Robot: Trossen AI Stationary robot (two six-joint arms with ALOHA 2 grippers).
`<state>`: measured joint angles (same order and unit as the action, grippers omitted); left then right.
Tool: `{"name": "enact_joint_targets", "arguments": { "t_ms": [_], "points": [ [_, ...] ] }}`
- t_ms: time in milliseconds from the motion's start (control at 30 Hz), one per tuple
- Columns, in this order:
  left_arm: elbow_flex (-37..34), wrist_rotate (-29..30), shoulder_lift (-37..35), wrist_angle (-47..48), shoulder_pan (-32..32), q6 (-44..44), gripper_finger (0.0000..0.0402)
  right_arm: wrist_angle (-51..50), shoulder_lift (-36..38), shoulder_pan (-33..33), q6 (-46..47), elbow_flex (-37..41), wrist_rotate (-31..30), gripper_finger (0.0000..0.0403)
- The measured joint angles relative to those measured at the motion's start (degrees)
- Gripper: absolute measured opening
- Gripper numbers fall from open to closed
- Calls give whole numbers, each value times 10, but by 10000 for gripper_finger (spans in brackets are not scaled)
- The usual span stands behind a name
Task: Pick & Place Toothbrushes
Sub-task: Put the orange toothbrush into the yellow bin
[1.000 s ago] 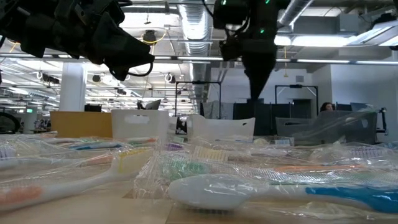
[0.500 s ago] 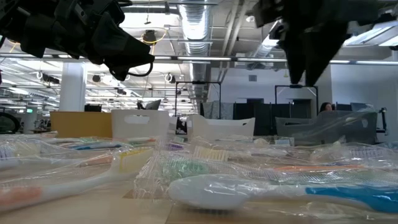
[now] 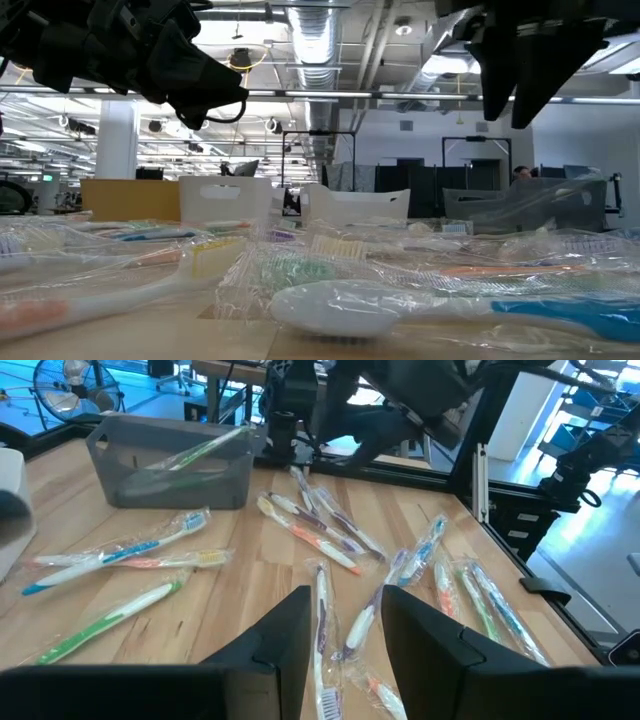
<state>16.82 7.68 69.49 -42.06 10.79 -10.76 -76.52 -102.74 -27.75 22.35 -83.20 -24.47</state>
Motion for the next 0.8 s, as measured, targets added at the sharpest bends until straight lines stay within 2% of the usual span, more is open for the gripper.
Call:
{"name": "enact_joint_targets", "arguments": {
  "t_ms": [300,567,800],
  "points": [
    [0,0,0,0,0,0,117,57,0,0,-86,23,9,201],
    [0,0,0,0,0,0,117,145,0,1,-125,96,69,201],
    [0,0,0,0,0,0,117,203,0,7,-164,114,115,201]
  ]
}}
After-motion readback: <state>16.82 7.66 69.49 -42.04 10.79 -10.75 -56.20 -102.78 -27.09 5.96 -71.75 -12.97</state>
